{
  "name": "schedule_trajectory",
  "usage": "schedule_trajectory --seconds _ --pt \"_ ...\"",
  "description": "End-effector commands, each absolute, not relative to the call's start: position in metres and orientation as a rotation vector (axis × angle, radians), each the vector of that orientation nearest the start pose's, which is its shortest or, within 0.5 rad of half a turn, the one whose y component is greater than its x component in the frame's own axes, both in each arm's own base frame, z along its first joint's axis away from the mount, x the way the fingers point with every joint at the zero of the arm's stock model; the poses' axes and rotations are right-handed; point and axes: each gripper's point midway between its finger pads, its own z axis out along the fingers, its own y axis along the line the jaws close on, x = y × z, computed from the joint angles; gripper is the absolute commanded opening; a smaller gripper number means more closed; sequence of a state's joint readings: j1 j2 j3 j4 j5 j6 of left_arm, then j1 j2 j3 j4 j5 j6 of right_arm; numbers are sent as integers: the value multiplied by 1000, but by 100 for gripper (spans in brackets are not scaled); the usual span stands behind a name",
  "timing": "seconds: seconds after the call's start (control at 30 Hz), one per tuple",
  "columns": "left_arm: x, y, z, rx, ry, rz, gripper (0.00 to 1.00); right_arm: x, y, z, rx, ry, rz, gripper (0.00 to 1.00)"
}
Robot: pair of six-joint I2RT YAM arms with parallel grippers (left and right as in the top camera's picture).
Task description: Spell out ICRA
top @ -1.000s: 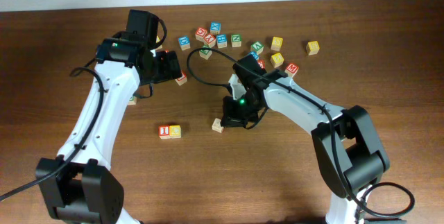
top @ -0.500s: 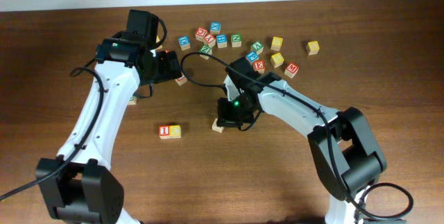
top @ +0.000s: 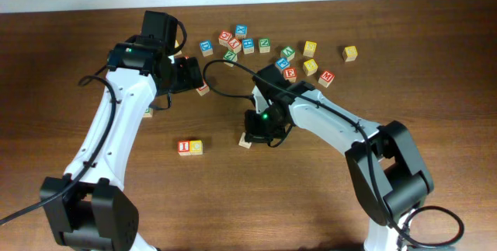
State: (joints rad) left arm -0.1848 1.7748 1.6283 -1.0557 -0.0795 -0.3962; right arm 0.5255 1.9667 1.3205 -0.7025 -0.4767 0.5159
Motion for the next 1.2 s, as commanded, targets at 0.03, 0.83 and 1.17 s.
schedule_trajectory --seconds 0.03,0.83,1.17 --pt "412 -63 173 -299 2731 -37 99 293 235 0 -61 3155 538 4" --pt "412 -63 173 -299 2731 -37 99 312 277 72 -299 3028 1062 4" --pt "412 -62 173 -299 2730 -35 99 329 209 94 -187 3014 1248 4"
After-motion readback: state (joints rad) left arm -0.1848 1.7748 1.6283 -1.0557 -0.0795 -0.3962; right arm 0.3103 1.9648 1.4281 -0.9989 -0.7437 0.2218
